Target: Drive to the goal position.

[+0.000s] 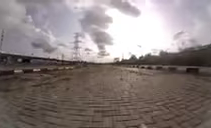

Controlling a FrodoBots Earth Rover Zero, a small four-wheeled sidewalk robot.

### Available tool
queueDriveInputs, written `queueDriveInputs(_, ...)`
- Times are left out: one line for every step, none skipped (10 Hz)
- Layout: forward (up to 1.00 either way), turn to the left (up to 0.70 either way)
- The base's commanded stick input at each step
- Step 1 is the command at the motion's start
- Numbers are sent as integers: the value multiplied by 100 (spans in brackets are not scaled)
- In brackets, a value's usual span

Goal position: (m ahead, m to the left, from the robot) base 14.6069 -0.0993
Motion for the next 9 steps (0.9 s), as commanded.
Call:
queueDriveInputs(100,0)
queueDriveInputs(100,0)
queueDriveInputs(100,0)
queueDriveInputs(100,0)
queueDriveInputs(100,0)
queueDriveInputs(100,0)
queueDriveInputs(100,0)
queueDriveInputs(100,0)
queueDriveInputs(100,0)
